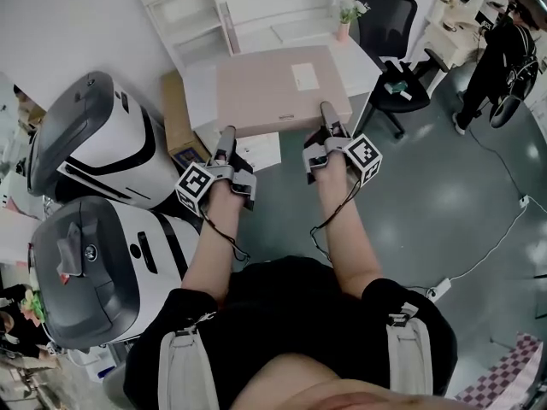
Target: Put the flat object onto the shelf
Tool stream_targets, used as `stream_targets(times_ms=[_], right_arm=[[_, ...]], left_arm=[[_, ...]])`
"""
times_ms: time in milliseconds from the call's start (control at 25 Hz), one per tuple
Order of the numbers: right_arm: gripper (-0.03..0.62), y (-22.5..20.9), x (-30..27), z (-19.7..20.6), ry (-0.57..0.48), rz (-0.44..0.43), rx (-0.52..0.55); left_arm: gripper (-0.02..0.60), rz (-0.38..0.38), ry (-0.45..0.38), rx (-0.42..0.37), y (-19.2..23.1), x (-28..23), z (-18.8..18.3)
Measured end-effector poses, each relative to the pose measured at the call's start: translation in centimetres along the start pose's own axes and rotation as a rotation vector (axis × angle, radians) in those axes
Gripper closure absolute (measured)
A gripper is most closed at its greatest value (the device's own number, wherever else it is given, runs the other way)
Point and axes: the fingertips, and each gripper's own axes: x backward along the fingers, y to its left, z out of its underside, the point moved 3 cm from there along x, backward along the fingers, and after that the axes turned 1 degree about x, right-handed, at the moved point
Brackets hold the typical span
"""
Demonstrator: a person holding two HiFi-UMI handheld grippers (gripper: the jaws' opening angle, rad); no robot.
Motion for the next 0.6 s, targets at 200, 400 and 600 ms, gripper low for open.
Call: stream_targets(times_ms=[200, 400, 600], right_arm=[[0.315, -0.2, 1.4, -2.7, 0.023, -0.026, 0.005], [0.316, -0.3, 2.2, -4.2, 0.040, -0.037, 0.016], [0.316, 0.0, 2.8, -5.4, 0.057, -0.049, 0.026]], left_arm=[[0.327, 0.009, -0.017, -0.008, -0.4, 0.2, 3.3], [0.327, 0.012, -0.028, 0.001, -0.5, 0.5, 5.2], [0.327, 0.023, -0.039, -0.001, -0.8, 0.7, 6.8]])
